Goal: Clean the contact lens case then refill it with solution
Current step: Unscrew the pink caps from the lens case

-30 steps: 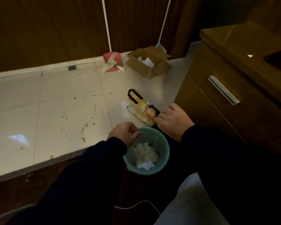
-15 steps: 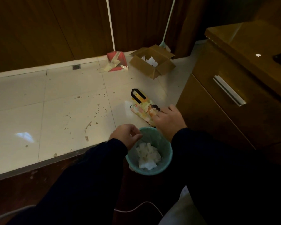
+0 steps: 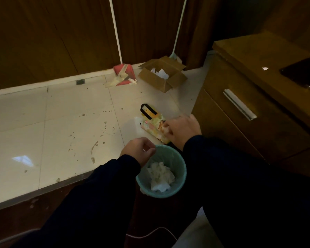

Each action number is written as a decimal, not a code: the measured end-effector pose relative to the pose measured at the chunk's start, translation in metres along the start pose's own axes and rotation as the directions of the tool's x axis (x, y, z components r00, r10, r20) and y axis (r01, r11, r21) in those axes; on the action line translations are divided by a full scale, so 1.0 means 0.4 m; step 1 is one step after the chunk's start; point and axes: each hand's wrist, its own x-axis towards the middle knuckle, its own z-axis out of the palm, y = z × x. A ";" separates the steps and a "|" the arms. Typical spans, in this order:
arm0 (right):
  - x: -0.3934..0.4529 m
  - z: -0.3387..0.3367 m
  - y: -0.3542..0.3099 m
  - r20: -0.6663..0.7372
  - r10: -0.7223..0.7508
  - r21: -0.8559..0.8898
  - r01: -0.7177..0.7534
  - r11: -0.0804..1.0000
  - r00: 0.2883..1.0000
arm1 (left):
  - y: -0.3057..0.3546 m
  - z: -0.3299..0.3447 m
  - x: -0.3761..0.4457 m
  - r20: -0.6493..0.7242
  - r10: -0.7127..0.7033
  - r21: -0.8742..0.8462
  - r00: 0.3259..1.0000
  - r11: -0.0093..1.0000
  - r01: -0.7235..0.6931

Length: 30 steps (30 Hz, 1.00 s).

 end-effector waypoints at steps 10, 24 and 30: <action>-0.246 -0.320 0.155 -0.108 0.375 0.692 -0.201 0.693 0.921 | 0.351 -0.095 -0.041 -0.163 0.292 -0.423 0.943 0.842 -0.334; -0.966 -0.630 0.421 -0.361 0.679 0.638 -0.361 0.680 0.639 | 0.998 0.119 -0.413 0.029 0.846 -0.603 0.533 0.440 -0.665; -1.244 -0.690 0.537 -0.402 0.793 0.563 -0.559 0.609 0.458 | 1.229 0.287 -0.554 0.129 0.922 -0.565 0.365 0.371 -0.737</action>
